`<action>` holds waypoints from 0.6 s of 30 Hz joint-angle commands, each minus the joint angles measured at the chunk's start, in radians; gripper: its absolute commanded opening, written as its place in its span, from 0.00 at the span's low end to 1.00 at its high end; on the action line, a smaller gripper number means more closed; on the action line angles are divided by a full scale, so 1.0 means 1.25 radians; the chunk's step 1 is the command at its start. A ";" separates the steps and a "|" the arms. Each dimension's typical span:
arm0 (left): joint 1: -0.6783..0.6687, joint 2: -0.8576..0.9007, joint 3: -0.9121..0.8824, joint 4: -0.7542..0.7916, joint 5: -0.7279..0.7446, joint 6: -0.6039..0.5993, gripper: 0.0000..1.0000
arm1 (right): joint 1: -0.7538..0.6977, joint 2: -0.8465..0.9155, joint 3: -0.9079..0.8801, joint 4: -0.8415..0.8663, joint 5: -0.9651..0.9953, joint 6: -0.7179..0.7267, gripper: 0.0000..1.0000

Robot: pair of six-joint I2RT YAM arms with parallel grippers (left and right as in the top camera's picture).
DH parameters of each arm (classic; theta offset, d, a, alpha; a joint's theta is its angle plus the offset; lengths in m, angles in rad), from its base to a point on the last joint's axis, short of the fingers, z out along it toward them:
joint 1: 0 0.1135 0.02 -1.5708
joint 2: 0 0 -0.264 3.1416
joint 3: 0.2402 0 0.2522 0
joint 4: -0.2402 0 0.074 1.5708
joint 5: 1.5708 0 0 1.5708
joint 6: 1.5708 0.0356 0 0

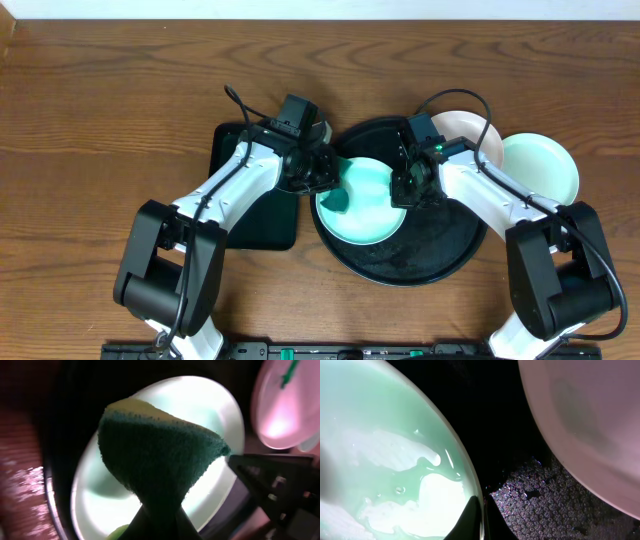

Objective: Clean dirty plates on tray and stack at the side
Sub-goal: 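Scrub the white plate's left edge with the sponge, left gripper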

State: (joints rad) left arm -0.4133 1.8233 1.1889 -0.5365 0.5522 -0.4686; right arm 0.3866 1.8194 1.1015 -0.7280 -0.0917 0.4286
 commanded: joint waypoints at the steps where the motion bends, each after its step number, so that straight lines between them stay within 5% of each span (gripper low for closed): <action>1: -0.007 -0.011 -0.004 -0.013 -0.061 0.019 0.08 | 0.008 0.003 -0.005 0.002 -0.011 0.000 0.01; 18: -0.125 -0.003 -0.007 -0.017 -0.312 0.015 0.08 | 0.008 0.003 -0.005 0.002 -0.011 0.000 0.01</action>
State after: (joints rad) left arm -0.5560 1.8233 1.1885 -0.5575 0.2344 -0.4664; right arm 0.3866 1.8194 1.1015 -0.7280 -0.0921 0.4286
